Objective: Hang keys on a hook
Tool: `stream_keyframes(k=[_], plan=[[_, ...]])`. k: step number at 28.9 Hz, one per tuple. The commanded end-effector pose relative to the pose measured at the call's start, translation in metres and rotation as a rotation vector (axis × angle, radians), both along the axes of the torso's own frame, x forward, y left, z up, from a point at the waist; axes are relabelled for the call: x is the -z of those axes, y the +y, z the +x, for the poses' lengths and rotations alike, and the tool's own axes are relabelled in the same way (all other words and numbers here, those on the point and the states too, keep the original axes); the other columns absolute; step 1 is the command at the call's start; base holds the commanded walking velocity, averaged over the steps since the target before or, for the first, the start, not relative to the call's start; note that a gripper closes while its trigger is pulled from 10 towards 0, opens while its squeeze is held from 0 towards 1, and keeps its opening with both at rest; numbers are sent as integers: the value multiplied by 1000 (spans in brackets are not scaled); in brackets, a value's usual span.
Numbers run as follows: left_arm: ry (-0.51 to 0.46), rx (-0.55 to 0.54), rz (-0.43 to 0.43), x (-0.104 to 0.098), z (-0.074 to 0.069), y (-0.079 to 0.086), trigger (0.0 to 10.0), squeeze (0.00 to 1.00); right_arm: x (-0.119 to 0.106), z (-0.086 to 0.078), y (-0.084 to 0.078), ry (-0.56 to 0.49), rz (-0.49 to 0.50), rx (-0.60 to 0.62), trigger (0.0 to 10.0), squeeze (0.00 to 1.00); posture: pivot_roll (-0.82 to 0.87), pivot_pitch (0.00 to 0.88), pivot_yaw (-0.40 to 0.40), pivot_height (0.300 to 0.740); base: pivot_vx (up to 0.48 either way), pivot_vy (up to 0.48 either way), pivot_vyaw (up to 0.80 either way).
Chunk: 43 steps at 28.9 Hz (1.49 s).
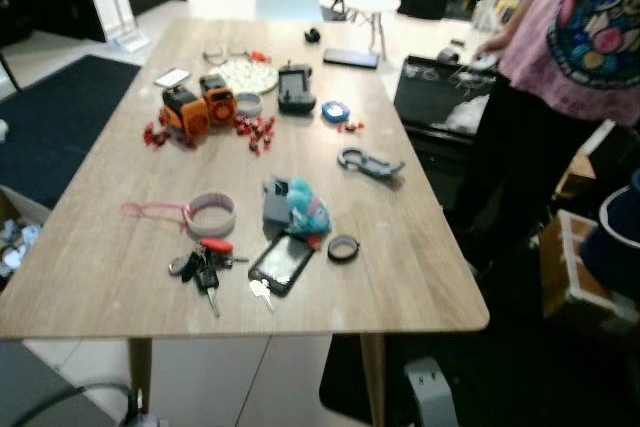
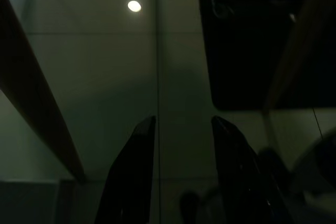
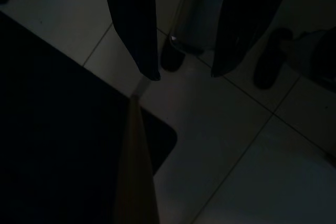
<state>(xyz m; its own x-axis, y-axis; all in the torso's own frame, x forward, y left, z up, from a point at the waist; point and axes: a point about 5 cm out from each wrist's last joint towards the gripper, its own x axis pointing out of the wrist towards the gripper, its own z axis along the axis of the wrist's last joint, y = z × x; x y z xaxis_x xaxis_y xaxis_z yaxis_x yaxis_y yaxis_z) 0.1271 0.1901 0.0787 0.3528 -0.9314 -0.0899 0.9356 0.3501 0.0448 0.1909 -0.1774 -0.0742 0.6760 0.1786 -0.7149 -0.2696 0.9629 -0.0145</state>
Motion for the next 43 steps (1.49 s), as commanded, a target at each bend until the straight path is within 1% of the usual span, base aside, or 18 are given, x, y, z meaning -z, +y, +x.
stream_keyframes(k=[1,4,6,8,9,11,13,16,21,24,25,28,29,32,33,35,36,43], plan=[[-22,8,-25,-17,7,1,10000,0,3,-5,-3,22,-9,-1,10000,0,77,55,-54,740,0,0,0],[-126,-31,-132,-49,29,-6,10000,0,3,-5,-2,22,-9,-2,10000,0,80,58,-59,740,0,0,0],[-126,-31,-132,-49,29,-6,10000,0,3,-5,-2,22,-9,-2,10000,0,80,58,-59,740,0,0,0],[-247,-217,-248,-75,70,-23,10000,0,2,-4,-1,21,-8,-7,10000,0,80,60,-61,740,0,0,0],[-247,-217,-248,-75,70,-23,10000,0,2,-4,-1,21,-8,-7,10000,0,80,60,-61,740,0,0,0],[-274,-346,-273,-89,97,-37,10000,0,2,-3,0,17,-6,-7,10000,0,74,63,-57,740,0,0,0],[-274,-346,-273,-89,97,-37,10000,0,2,-3,0,17,-6,-7,10000,0,74,63,-57,740,0,0,0],[-278,-471,-260,-101,117,-42,10000,0,2,-2,0,15,-5,-3,10000,0,74,63,-57,740,0,0,0],[-278,-471,-260,-101,117,-42,10000,0,2,-2,0,15,-5,-3,10000,0,74,63,-57,740,0,0,0],[-294,-507,-234,-105,127,-43,10000,0,2,-3,1,17,-4,-3,10000,0,77,63,-61,740,0,0,0],[-329,-590,-150,-102,140,-39,10000,0,2,-2,1,17,-3,-4,10000,0,75,63,-59,740,0,0,0],[-329,-590,-150,-102,140,-39,10000,0,2,-2,1,17,-3,-4,10000,0,75,63,-59,740,0,0,0],[-333,-638,-57,-93,148,-36,10000,0,2,-2,2,17,-3,-5,10000,0,72,65,-57,740,0,0,0],[-333,-638,-57,-93,148,-36,10000,0,2,-2,2,17,-3,-5,10000,0,72,65,-57,740,0,0,0],[-310,-673,36,-83,152,-33,10000,0,2,-2,2,16,-2,-5,10000,0,73,67,-58,740,0,0,0],[-310,-673,36,-83,152,-33,10000,0,2,-2,2,16,-2,-5,10000,0,73,67,-58,740,0,0,0],[-255,-745,143,-68,156,-27,10000,0,2,-2,2,17,-2,-6,10000,0,72,69,-58,740,0,0,0],[-193,-794,224,-56,156,-22,10000,0,2,-2,2,18,-2,-6,10000,0,71,71,-57,740,0,0,0]])
